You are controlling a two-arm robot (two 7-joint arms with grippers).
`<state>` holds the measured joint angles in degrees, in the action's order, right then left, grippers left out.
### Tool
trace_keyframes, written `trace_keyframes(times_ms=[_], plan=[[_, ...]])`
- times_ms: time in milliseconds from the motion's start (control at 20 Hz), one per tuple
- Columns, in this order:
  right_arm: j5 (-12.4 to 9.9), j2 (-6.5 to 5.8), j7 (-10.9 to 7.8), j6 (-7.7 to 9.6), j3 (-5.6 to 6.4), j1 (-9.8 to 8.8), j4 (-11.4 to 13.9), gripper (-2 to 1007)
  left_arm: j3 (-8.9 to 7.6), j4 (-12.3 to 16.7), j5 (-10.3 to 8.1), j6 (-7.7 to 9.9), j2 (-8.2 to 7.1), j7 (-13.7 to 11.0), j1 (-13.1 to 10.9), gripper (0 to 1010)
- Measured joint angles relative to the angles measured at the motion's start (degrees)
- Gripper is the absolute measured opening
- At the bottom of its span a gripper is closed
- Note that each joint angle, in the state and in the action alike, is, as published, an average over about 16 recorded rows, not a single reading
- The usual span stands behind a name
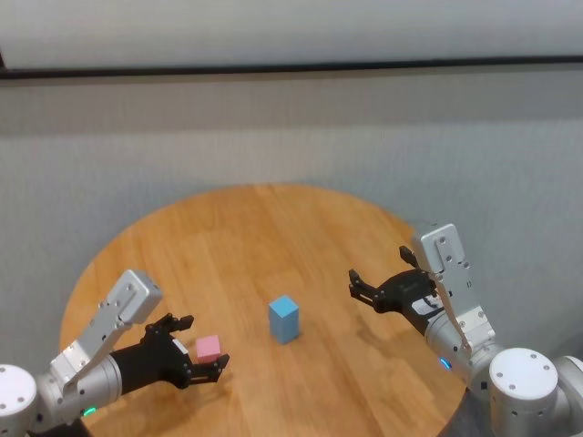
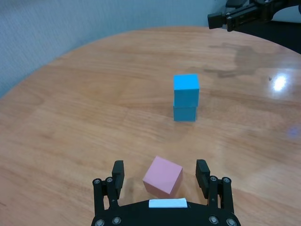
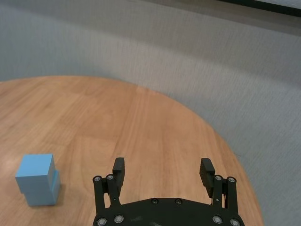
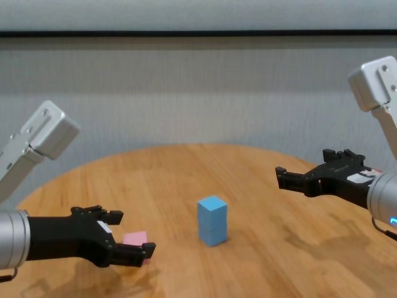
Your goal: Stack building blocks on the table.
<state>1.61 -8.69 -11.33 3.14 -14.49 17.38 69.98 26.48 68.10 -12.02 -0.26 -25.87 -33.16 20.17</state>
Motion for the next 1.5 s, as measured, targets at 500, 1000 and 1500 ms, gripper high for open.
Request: trace_keyframes(times_ms=[500, 1000, 1500], plan=[[0.00, 0.00, 0.00, 0.00, 0.00, 0.00, 0.00, 1005, 0.45, 0.99, 0.32, 2.65, -0.01, 1.45, -0.62, 1002], [0.00, 0.00, 0.00, 0.00, 0.00, 0.00, 0.00, 1005, 0.76, 2.82, 1.12, 5.38, 0.30, 2.68, -1.35, 1002], [0.00, 0.00, 0.00, 0.00, 0.00, 0.00, 0.00, 1005, 1.18, 1.37, 1.56, 5.23, 1.13, 2.32, -0.65, 1002]])
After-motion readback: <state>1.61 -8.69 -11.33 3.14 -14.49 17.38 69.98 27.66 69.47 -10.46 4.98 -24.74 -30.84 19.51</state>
